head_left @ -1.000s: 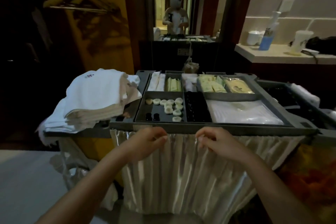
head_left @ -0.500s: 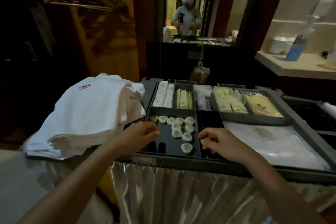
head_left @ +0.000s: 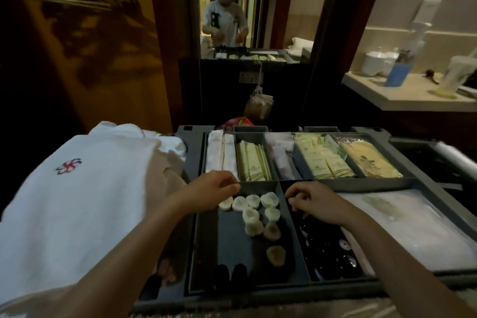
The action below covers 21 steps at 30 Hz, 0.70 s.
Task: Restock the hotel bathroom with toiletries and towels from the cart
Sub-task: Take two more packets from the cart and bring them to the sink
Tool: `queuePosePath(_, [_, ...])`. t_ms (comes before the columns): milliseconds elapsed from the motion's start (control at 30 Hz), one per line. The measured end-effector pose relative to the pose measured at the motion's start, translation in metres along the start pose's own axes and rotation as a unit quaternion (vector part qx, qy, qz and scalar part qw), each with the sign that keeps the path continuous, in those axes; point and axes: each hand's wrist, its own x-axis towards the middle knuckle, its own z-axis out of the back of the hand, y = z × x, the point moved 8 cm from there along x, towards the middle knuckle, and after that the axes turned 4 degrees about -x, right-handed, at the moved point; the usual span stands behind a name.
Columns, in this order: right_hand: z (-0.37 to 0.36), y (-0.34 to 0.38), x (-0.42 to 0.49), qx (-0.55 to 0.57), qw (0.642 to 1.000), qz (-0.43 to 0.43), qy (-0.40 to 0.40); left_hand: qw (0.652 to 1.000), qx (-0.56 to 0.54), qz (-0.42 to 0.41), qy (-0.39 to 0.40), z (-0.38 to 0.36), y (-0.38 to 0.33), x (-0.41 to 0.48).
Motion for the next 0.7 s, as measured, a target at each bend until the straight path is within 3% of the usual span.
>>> queuePosePath(300, [0.03, -0.039, 0.074, -0.002, 0.999, -0.029, -0.016, 0.999, -0.04, 0.001, 0.018, -0.029, 0.015, 0.086])
queuePosePath(467, [0.048, -0.067, 0.131, -0.041, 0.998, -0.022, -0.047, 0.993, -0.108, 0.047, -0.013, -0.041, 0.019, 0.132])
queuePosePath(700, [0.028, -0.106, 0.205, -0.062, 0.998, -0.025, -0.011, 0.974, -0.169, 0.14, -0.064, -0.058, 0.035, 0.174])
